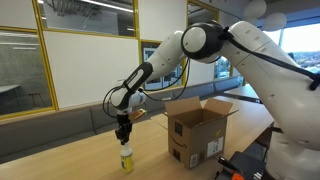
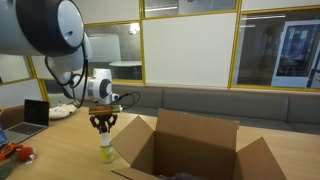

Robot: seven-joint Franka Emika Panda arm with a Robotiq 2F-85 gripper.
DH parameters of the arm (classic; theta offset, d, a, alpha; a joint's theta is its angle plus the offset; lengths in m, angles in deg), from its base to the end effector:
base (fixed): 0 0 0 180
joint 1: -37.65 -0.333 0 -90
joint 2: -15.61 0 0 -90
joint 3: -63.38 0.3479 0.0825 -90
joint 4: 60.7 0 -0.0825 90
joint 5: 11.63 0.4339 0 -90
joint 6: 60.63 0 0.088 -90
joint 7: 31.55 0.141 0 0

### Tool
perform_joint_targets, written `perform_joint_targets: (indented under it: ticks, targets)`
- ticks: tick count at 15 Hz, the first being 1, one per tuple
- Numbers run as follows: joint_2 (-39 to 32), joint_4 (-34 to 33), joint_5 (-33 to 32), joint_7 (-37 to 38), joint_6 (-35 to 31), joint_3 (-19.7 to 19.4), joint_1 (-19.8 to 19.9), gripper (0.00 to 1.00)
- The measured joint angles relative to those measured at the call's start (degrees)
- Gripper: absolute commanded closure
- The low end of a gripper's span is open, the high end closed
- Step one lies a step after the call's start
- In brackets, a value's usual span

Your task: Put the white bottle in the box

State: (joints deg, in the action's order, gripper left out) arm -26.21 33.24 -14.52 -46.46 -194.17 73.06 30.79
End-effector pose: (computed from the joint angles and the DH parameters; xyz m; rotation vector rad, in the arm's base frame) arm 0.7122 0.1986 0.1459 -2.9523 -0.8226 0.0445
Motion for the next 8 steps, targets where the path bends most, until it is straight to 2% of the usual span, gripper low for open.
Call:
perform_joint_targets:
  ticks: [4, 8]
  targets:
    - [1.23, -1.75, 0.95, 0.0, 5.78, -0.03, 1.79, 0.81]
    - [5.39, -2.16, 1.43, 0.48, 10.12, -0.89, 3.94, 0.81]
